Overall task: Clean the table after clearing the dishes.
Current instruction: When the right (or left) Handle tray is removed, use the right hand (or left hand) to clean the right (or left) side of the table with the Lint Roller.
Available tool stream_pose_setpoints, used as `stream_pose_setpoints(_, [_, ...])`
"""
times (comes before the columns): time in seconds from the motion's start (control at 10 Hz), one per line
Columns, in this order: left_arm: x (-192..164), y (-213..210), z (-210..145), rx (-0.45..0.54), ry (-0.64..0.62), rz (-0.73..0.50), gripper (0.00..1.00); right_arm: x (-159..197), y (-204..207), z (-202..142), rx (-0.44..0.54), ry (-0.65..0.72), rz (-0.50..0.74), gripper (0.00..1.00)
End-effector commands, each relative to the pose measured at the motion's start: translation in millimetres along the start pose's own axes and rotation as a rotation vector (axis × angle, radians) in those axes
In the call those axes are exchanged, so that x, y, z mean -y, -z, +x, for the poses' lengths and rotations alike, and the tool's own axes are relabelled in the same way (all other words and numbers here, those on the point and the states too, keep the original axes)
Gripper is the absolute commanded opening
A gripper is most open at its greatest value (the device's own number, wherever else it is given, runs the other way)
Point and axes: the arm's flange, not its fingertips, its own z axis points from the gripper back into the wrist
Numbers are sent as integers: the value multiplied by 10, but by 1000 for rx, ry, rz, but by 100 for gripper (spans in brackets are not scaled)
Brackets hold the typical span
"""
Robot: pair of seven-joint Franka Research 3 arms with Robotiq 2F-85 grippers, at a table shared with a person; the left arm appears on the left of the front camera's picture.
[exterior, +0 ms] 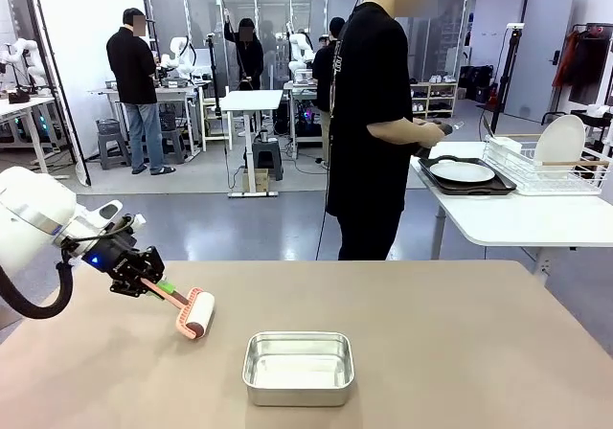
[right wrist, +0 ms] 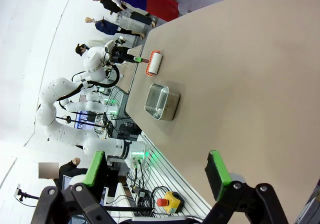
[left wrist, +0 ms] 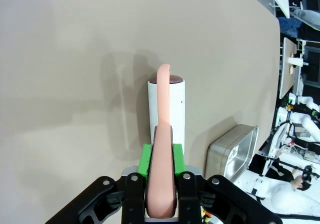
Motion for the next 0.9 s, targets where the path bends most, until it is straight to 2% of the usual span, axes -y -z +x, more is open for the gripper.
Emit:
stream_pose_setpoints(0.0, [-309,-11,-129,72,38,112,1,-40,13,-10,7,2,-8,100])
stream_pose_setpoints(0.2, [-442,-216,-148,69,26,96,1,-40,13,-10,7,2,-8,100])
stream_pose_setpoints(0.3, [-399,-255,-147,45,-11,60,1,-40,13,-10,7,2,-8,100])
stream_pose_setpoints(0.4, [-167,-205,-61,36,11,19,1,-40,13,-10,7,2,-8,100])
stream_pose_setpoints(0.8, [-167,-205,-61,36,11,19,1,-40,13,-10,7,2,-8,100])
